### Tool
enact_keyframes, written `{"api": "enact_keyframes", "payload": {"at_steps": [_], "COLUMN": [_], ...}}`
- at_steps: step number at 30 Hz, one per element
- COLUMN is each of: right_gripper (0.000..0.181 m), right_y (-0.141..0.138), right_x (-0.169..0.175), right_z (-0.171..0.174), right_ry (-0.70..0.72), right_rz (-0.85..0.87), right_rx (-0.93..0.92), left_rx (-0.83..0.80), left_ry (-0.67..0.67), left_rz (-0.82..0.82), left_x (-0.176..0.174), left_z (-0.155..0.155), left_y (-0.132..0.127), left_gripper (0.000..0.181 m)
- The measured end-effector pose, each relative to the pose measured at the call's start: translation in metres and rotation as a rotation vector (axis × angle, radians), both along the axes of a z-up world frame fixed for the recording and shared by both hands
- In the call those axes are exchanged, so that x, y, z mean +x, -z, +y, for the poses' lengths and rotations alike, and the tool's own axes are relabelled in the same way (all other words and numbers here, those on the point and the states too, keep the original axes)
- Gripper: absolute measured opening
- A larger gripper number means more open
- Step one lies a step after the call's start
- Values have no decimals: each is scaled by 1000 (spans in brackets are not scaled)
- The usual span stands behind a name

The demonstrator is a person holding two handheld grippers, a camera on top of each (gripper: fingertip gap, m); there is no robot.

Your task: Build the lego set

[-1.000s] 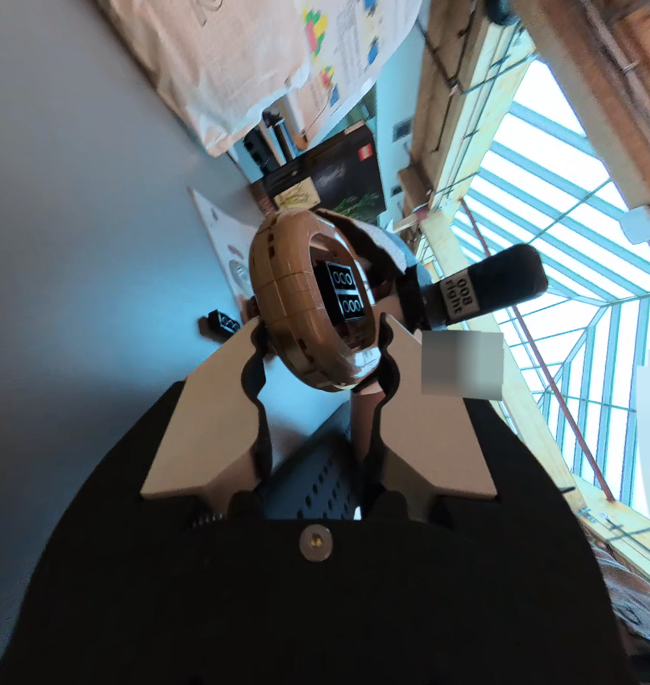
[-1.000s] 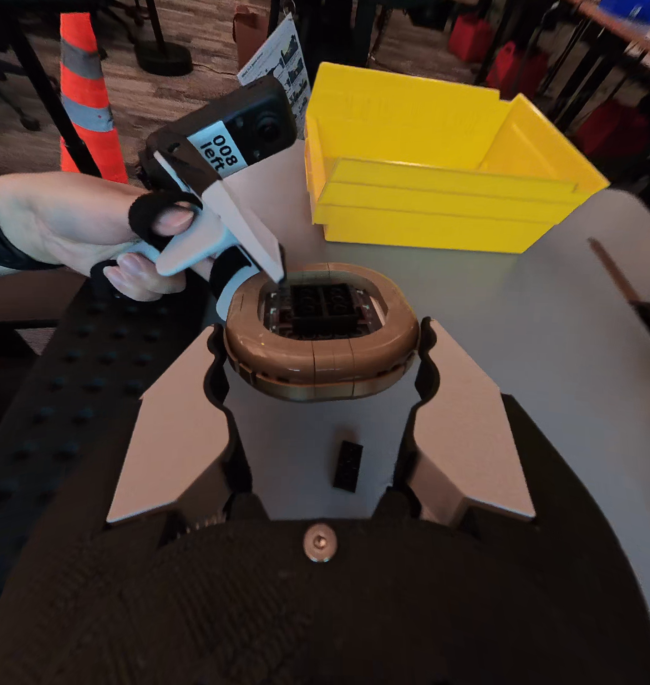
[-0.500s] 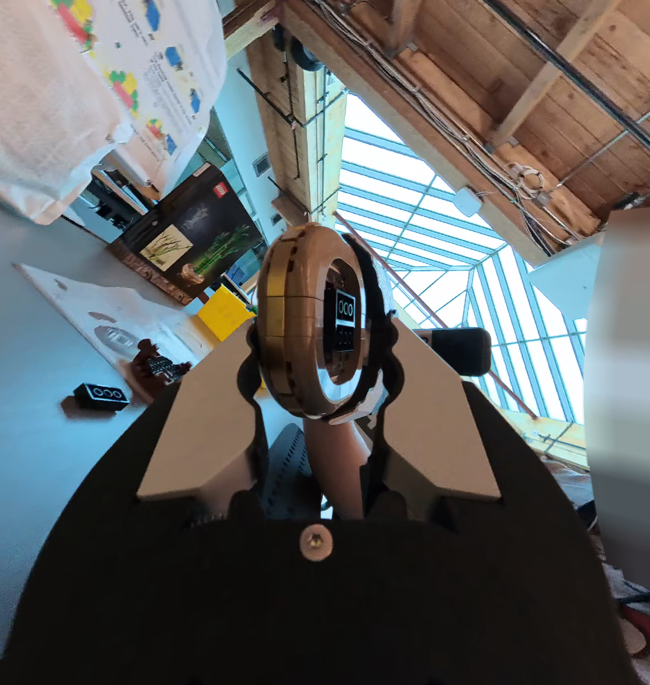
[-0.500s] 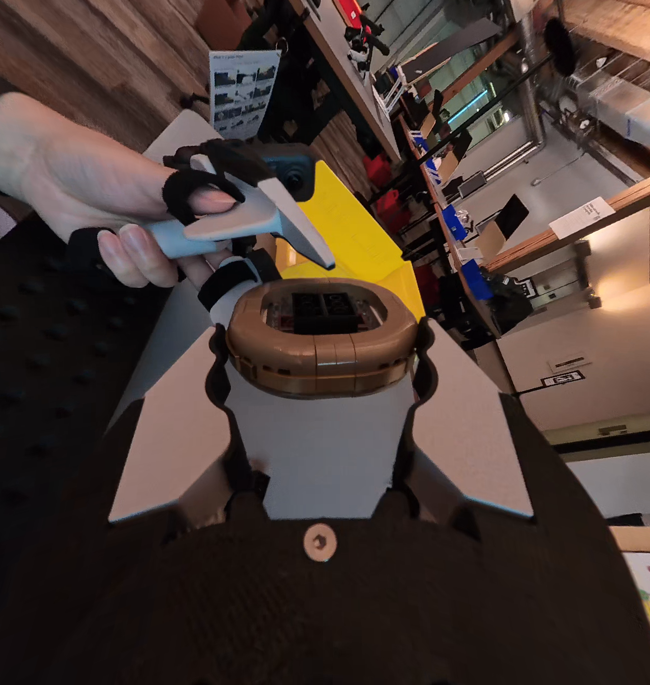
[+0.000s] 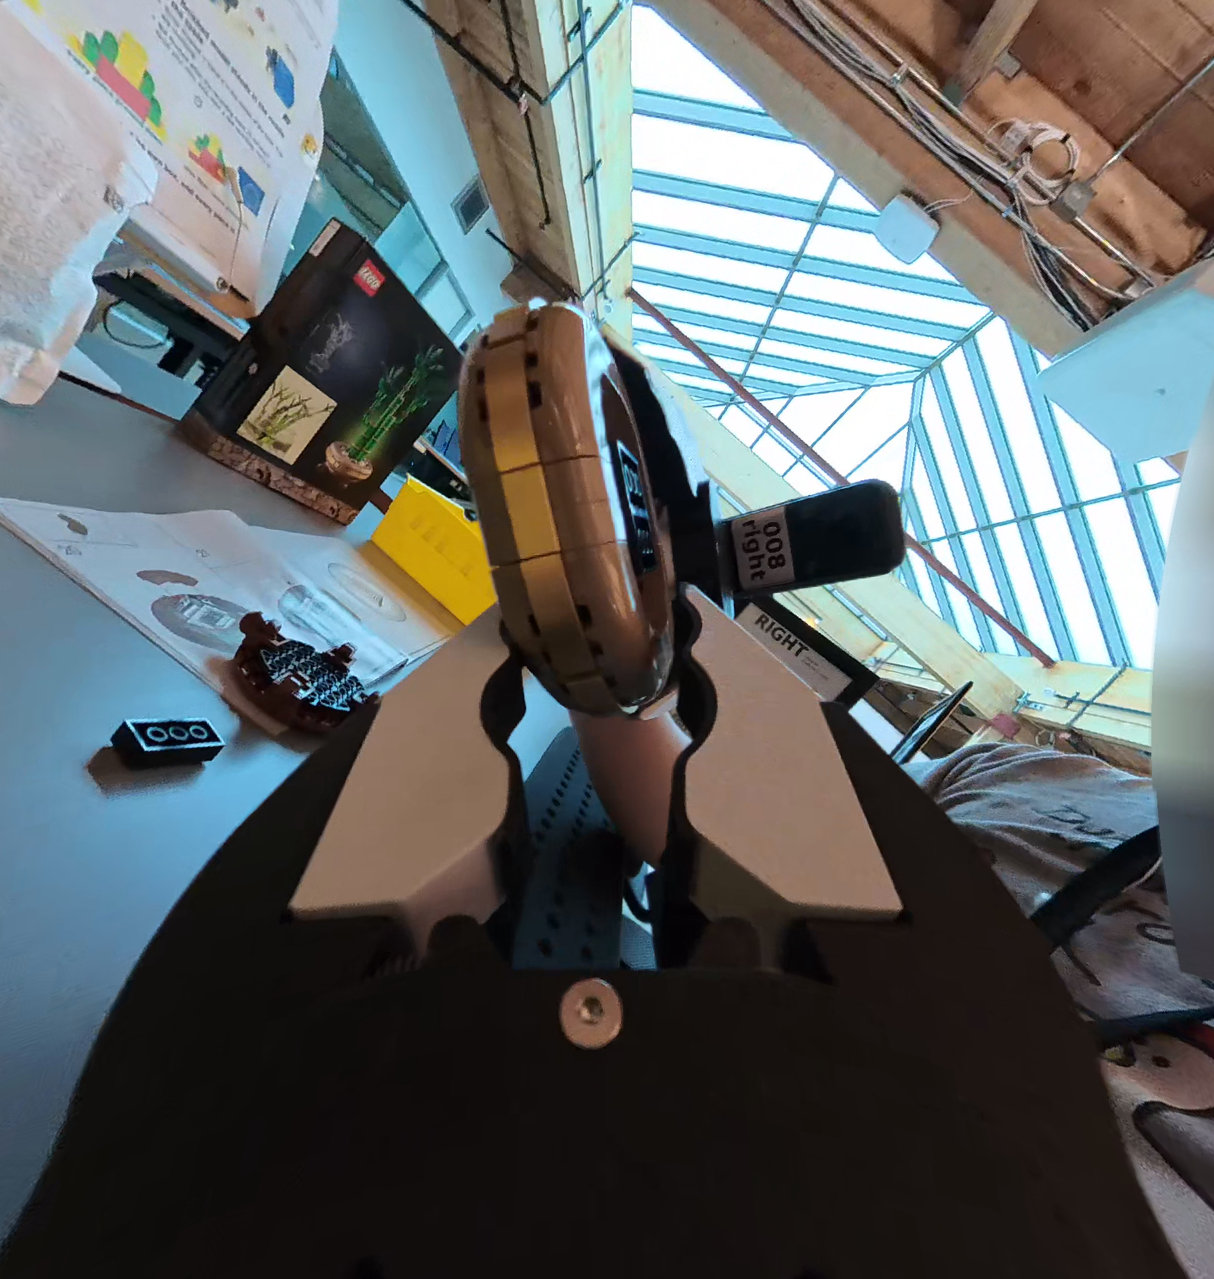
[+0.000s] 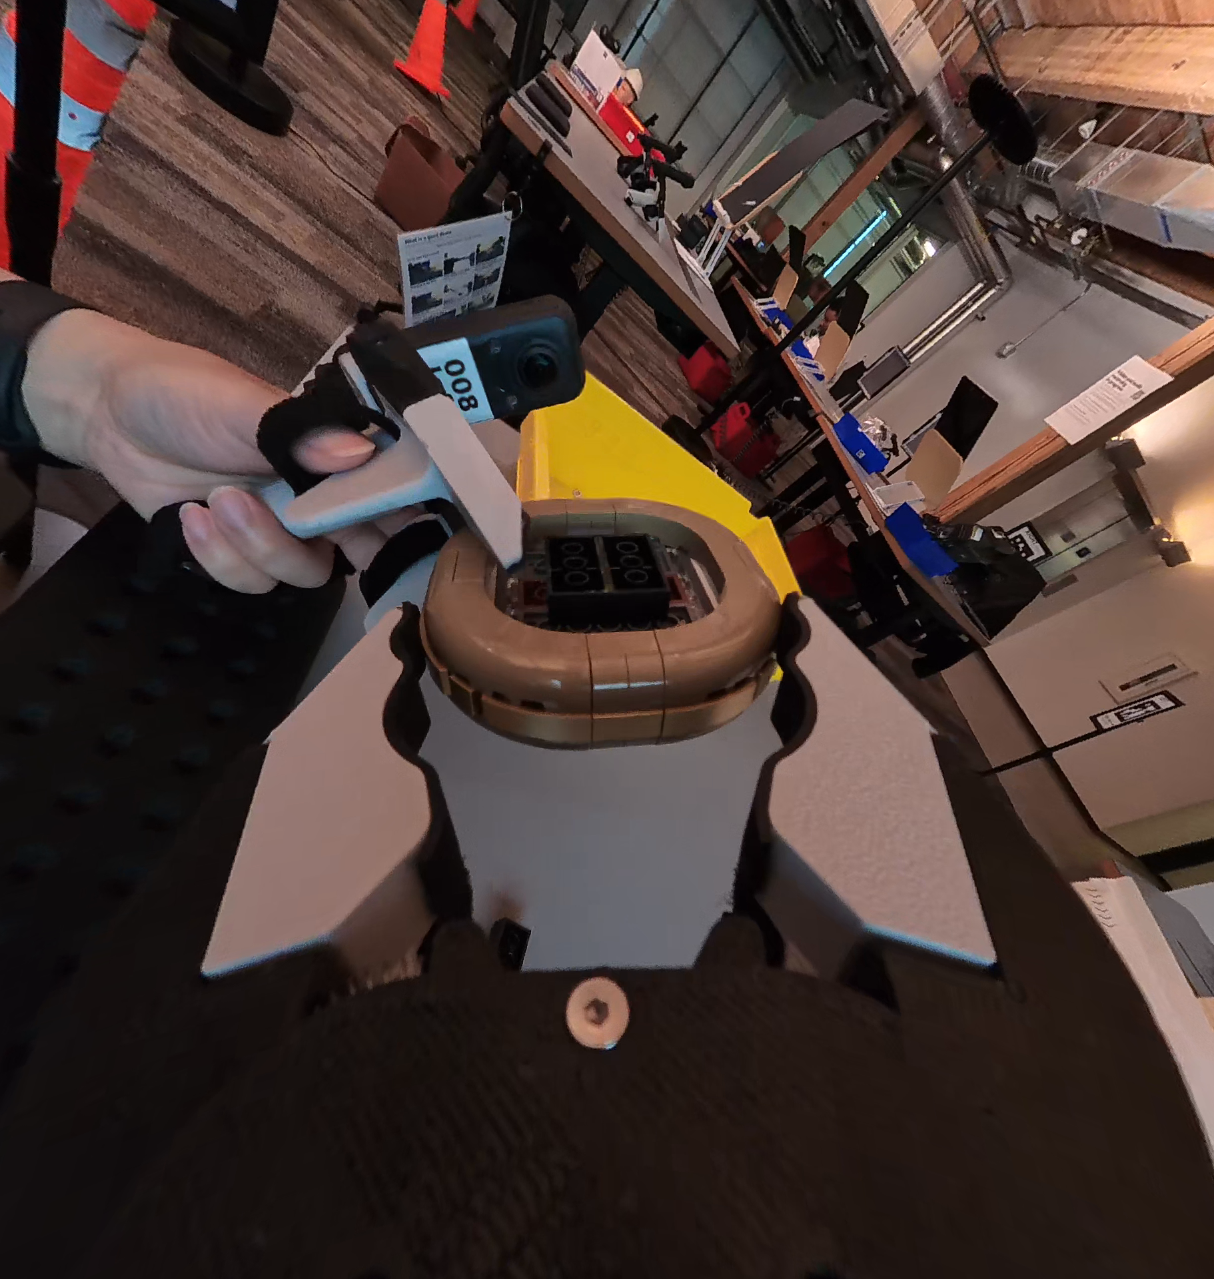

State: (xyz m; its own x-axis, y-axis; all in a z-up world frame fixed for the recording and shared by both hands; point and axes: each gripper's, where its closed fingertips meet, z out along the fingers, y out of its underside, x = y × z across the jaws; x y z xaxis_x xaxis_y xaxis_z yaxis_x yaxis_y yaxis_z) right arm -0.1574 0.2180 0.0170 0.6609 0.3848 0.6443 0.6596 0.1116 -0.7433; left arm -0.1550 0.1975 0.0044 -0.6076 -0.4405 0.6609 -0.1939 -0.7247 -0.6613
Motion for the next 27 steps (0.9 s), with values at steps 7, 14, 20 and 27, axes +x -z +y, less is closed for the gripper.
{"api": "enact_keyframes", "payload": {"at_steps": [7, 14, 20, 27], "right_gripper": [102, 102, 100, 52], "right_y": [6, 19, 0, 116], "right_x": [-2, -1, 22, 80], "right_z": [6, 25, 13, -4], "right_ry": [-11, -1, 27, 390], "right_rz": [9, 34, 237, 378], "right_rx": [0, -41, -78, -743], "left_rx": [54, -8, -162, -161], "left_ry": [19, 24, 14, -60], "left_rz": [59, 170, 184, 255], "left_x": [-4, -7, -18, -29], "left_z": [0, 18, 33, 40], "left_y": [10, 20, 24, 46], "left_gripper": [36, 29, 29, 29]}}
